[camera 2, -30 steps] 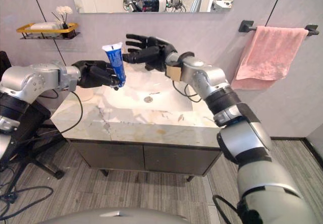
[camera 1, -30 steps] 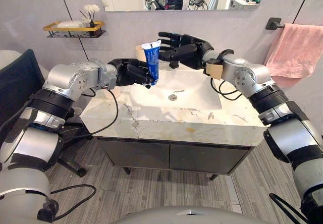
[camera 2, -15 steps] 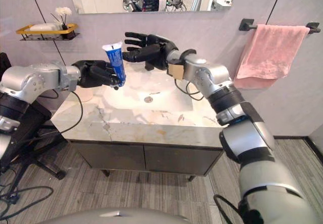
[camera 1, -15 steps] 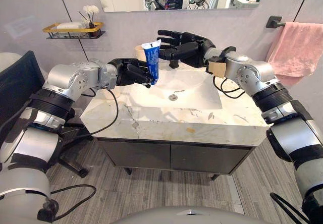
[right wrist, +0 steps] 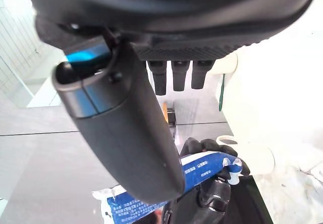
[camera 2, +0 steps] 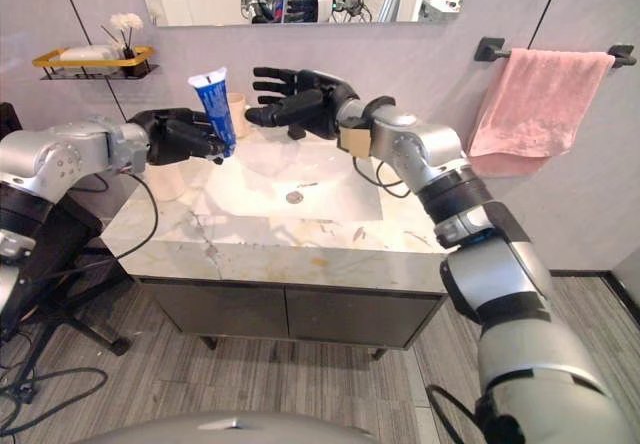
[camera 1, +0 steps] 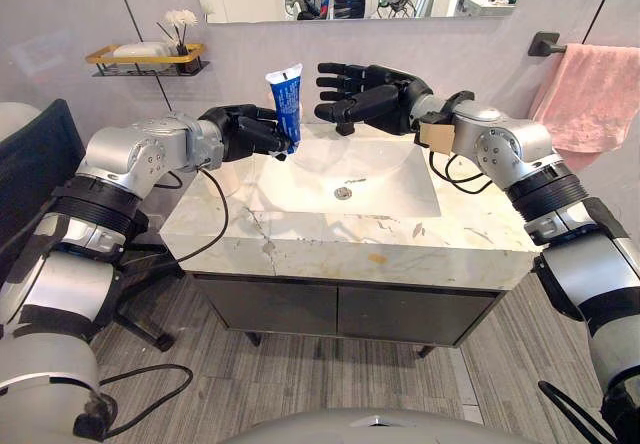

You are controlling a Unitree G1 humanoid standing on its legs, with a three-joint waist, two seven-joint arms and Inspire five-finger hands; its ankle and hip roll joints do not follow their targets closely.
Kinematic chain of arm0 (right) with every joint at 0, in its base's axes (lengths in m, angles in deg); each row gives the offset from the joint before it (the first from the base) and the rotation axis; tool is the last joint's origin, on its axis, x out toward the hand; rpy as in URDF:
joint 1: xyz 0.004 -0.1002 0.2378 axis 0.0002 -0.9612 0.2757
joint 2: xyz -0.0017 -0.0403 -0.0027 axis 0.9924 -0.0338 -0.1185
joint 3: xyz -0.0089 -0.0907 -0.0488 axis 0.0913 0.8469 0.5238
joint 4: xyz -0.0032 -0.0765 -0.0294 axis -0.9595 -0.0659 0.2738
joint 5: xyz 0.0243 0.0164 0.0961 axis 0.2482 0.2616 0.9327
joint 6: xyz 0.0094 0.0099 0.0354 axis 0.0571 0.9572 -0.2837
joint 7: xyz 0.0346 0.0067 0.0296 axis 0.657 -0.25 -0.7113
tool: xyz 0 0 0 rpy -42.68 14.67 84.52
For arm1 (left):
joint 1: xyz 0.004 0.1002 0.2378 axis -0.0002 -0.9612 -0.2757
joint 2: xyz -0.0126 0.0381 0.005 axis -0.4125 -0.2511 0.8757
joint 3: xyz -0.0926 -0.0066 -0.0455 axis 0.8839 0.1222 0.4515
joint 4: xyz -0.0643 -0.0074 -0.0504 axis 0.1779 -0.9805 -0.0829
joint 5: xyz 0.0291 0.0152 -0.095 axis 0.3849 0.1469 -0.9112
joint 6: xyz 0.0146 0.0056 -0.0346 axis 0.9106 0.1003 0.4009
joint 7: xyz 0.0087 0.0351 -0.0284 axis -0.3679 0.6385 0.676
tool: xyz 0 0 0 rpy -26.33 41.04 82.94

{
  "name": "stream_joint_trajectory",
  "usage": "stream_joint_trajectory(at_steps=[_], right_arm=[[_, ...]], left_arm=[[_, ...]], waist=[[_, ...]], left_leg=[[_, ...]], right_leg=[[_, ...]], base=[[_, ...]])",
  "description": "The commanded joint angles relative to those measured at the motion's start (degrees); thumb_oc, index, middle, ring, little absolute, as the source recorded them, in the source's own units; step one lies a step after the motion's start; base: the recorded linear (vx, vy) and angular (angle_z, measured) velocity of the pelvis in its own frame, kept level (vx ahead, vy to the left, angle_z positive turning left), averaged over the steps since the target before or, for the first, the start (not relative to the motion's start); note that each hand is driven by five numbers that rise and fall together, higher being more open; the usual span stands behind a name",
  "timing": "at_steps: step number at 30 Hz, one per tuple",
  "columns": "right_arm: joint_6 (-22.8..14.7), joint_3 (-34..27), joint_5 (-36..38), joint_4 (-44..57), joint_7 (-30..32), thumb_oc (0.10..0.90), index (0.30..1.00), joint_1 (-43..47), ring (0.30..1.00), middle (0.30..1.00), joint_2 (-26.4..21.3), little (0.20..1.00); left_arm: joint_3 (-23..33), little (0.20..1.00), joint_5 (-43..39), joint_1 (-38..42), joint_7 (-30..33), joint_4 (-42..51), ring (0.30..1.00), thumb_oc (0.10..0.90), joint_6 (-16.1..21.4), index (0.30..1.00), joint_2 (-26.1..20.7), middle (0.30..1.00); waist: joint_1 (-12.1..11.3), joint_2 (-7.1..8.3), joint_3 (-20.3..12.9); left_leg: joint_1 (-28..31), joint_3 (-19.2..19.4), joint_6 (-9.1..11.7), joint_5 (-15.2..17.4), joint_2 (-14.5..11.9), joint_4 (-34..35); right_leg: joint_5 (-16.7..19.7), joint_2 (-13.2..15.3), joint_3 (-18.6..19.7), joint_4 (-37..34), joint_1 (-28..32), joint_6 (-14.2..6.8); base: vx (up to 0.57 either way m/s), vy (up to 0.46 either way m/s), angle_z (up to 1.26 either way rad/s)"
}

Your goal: Organize the bathroom.

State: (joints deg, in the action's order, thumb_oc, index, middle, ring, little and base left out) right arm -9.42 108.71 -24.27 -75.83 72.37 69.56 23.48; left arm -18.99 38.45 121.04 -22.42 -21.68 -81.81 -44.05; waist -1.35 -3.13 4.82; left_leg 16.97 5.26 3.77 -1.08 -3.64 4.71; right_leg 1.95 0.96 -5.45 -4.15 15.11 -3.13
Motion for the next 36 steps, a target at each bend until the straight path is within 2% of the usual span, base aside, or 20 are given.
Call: stream_joint_trajectory(at_steps=[1, 10, 17, 19, 22, 23, 25, 27, 30, 36], right_arm=[[-8.14, -2.43, 3.27, 0.78, -0.32, 0.800, 0.900, 7.81, 0.900, 0.900, -2.93, 0.900], [-10.70, -3.10, 5.87, 2.52, 2.74, 0.800, 0.900, 9.51, 0.900, 0.900, -1.70, 0.900], [-11.20, -3.27, 7.74, 2.90, 4.04, 0.800, 0.900, 10.43, 0.900, 0.900, -0.59, 0.900], [-10.50, -3.30, 9.71, 3.35, 5.07, 0.800, 0.900, 10.41, 0.900, 0.900, 0.08, 0.900], [-6.29, -3.68, 10.40, 4.06, 6.26, 0.800, 0.900, 9.80, 0.900, 0.900, 0.89, 0.900], [-6.29, -3.68, 10.40, 4.06, 6.26, 0.800, 0.900, 9.80, 0.900, 0.900, 0.89, 0.900], [-3.66, -3.00, 11.17, 3.90, 6.27, 0.800, 0.900, 8.78, 0.900, 0.900, 1.35, 0.900], [-3.15, -2.89, 11.50, 3.85, 6.23, 0.800, 0.900, 8.41, 0.900, 0.900, 1.53, 0.900], [0.71, -2.33, 10.48, 4.44, 5.37, 0.800, 0.900, 7.11, 0.900, 0.900, 1.84, 0.900], [0.94, -0.97, 8.41, 4.39, 3.75, 0.800, 0.900, 5.49, 0.900, 0.900, 1.20, 0.900]], left_arm=[[4.68, 0.300, -2.22, 3.46, -2.40, -2.49, 0.300, 0.400, 5.88, 0.300, -3.82, 0.300], [3.66, 0.300, -3.62, 4.67, -1.25, -1.90, 0.300, 0.400, 3.89, 0.300, -3.20, 0.300], [3.14, 0.300, -4.04, 5.36, -1.41, -2.36, 0.300, 0.400, 3.50, 0.300, -2.78, 0.300], [2.83, 0.300, -4.39, 5.81, -1.02, -2.71, 0.300, 0.400, 3.67, 0.300, -2.35, 0.300], [2.87, 0.300, -4.20, 5.96, -0.84, -2.74, 0.300, 0.400, 4.03, 0.300, -1.78, 0.300], [2.87, 0.300, -4.20, 5.96, -0.84, -2.74, 0.300, 0.400, 4.03, 0.300, -1.78, 0.300], [2.83, 0.300, -4.58, 5.99, 0.10, -2.40, 0.300, 0.400, 4.06, 0.300, -1.43, 0.300], [2.80, 0.300, -4.60, 6.02, 0.20, -2.36, 0.300, 0.400, 4.09, 0.300, -1.45, 0.300], [3.21, 0.300, -4.77, 5.39, 1.04, -1.35, 0.300, 0.400, 4.11, 0.300, -1.48, 0.300], [4.06, 0.300, -4.53, 4.32, 0.89, -0.66, 0.300, 0.400, 4.83, 0.300, -1.81, 0.300]], waist=[[-0.90, 1.78, -10.46], [-0.83, 1.76, -10.81], [-0.99, 1.90, -10.93], [-0.96, 1.99, -11.09], [-0.95, 2.08, -11.01], [-0.95, 2.08, -11.01], [-0.81, 2.09, -10.88], [-0.80, 2.10, -10.82], [-0.76, 2.18, -10.56], [-0.72, 2.17, -10.32]], left_leg=[[-3.98, -5.12, 0.41, 0.32, 1.78, -3.41], [-4.16, -5.51, 0.11, 0.58, 2.23, -3.75], [-4.28, -5.80, -0.03, 0.96, 2.52, -4.31], [-4.30, -5.83, -0.15, 0.95, 2.70, -4.27], [-4.50, -5.89, -0.20, 1.00, 2.78, -4.51], [-4.50, -5.89, -0.20, 1.00, 2.78, -4.51], [-4.38, -5.71, -0.18, 0.89, 2.69, -4.40], [-4.37, -5.71, -0.16, 0.84, 2.68, -4.35], [-4.53, -5.75, -0.16, 0.79, 2.64, -4.46], [-4.63, -5.45, -0.07, 0.56, 2.45, -4.27]], right_leg=[[-5.40, 0.34, -1.63, 5.49, -1.40, -2.12], [-5.38, 0.38, -1.02, 5.72, -1.67, -2.24], [-5.39, 0.41, -0.86, 5.74, -1.67, -2.23], [-5.33, 0.34, -0.72, 5.69, -1.66, -2.26], [-5.32, 0.31, -0.63, 5.72, -1.67, -2.22], [-5.32, 0.31, -0.63, 5.72, -1.67, -2.22], [-5.29, 0.27, -0.73, 5.67, -1.64, -2.18], [-5.28, 0.23, -0.75, 5.70, -1.67, -2.17], [-5.28, 0.25, -0.77, 5.82, -1.83, -2.11], [-5.17, 0.25, -0.88, 5.58, -1.83, -2.07]], base=[[0.00, 0.000, 0.00], [0.00, 0.000, 0.00], [0.00, 0.000, 0.00], [0.00, 0.000, 0.00], [0.00, 0.000, 0.00], [0.00, 0.000, 0.00], [0.00, 0.000, 0.00], [0.00, 0.000, 0.00], [0.00, 0.000, 0.00], [0.00, 0.000, 0.00]])
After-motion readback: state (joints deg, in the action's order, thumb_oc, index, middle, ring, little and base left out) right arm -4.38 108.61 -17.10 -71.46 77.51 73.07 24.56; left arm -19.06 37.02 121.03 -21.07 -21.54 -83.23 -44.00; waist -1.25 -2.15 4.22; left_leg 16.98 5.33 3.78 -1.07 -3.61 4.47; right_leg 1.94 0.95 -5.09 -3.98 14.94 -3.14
